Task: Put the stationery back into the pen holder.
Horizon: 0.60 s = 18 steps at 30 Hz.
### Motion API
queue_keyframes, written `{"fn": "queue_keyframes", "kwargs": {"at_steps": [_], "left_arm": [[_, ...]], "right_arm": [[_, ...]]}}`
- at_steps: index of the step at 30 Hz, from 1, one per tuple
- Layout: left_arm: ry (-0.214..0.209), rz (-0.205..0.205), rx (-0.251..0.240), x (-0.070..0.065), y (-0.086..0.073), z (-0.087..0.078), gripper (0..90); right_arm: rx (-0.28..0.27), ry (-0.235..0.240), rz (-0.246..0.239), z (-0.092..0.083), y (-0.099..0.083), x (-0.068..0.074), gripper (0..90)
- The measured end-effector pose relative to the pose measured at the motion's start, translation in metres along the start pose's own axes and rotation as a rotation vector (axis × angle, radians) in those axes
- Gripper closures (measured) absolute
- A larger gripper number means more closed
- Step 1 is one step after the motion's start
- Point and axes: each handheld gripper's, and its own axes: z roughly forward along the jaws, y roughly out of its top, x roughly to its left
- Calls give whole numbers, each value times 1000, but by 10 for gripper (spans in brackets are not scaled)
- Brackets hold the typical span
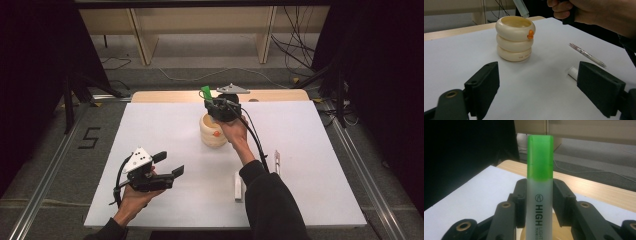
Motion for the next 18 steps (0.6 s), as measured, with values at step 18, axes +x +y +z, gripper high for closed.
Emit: {"fn": "queue_keyframes", "kwargs": {"at_steps": [18], "left_arm": [[-1, 1, 0, 0, 0, 0, 177]], "right_arm": [[40, -31, 19, 11, -13, -4, 671]]}}
